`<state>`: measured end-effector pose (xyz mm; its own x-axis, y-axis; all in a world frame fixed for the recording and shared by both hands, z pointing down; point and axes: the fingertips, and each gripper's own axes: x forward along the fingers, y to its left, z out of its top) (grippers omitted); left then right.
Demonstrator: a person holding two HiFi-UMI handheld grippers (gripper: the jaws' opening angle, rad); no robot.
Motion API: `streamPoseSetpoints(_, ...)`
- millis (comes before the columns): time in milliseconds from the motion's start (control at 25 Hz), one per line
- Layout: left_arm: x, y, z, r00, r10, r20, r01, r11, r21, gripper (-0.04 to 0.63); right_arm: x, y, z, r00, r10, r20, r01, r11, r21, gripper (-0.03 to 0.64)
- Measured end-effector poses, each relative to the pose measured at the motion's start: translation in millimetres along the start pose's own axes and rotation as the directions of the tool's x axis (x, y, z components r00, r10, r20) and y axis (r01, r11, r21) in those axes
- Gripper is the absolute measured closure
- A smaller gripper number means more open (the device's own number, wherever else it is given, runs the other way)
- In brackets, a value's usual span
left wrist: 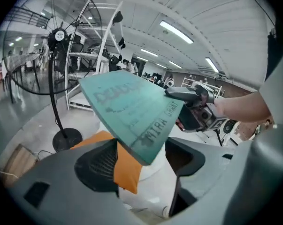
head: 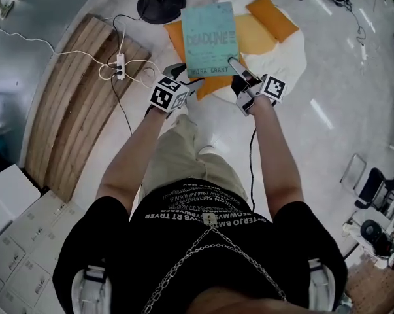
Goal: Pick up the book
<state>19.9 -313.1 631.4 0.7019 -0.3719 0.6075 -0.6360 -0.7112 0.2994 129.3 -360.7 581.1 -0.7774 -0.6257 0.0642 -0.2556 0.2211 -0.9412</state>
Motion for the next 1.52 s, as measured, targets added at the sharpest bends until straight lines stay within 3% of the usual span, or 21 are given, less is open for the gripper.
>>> streamPoseSetpoints(240,-32,-20,27,0.991,0.123,0.057,-0.129,0.985,0.114,0.294,-15,61,-4,0.999,0.033,-0.023,-0.036,0.992,-0.119,0.446)
streamPoseSetpoints(560,-112,-88,65,0.969,0.189,0.161,-0.223,0.947,0.232,0.296,-55,180,-22,0.993,0.084,-0.081,-0.105,0.946,-0.307,0.446)
streamPoseSetpoints(720,-135,-103,75,0.960,0.215,0.181,-0.260,0.922,0.287,0.296,-65,214,-31,0.987,0.109,-0.119,-0.144,0.925,-0.352,0.446)
streamPoseSetpoints(1000,-169,-133,92,0.948,0.242,0.206,-0.297,0.906,0.303,0.296,-86,261,-36,0.989,0.042,-0.140,-0.103,0.881,-0.461,0.446)
streamPoseSetpoints(1240,-205,-178,105,0.930,0.266,0.252,-0.337,0.891,0.305,0.296,-117,318,-51,0.987,0.071,-0.142,-0.135,0.847,-0.515,0.446)
streamPoseSetpoints(1520,-240,-215,138,0.915,0.285,0.285,-0.378,0.854,0.357,0.296,-147,371,-47,0.987,0.137,-0.089,-0.163,0.829,-0.535,0.448)
